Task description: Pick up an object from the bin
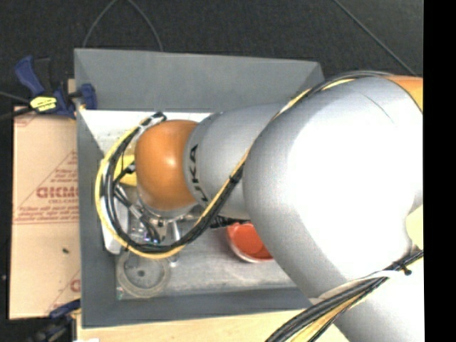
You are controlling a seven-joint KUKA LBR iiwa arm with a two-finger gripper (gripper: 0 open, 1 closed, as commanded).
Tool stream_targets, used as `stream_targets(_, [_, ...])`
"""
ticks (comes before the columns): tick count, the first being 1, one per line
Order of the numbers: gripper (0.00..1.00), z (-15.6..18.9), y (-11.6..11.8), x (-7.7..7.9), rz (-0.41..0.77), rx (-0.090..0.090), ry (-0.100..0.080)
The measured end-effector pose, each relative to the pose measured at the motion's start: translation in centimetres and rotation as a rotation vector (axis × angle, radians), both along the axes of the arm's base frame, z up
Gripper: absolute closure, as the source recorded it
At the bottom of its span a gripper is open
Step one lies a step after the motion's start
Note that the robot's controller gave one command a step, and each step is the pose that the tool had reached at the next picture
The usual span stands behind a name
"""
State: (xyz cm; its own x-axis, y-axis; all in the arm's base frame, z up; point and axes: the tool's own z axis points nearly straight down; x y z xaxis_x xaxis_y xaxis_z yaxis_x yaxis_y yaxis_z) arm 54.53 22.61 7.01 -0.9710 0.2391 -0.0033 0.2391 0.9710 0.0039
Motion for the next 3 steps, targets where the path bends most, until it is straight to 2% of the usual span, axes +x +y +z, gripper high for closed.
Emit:
stream_targets(1, [0.0,7.6,-0.5,0.5,0.128,-0.001,-0.003])
stream_targets(2, [0.0,2.9,-6.9,-2.3,-0.273,-0.006,0.011])
stream_targets(3, [0.0,0.0,-3.1,-2.8,-0.014,0.0,0.001])
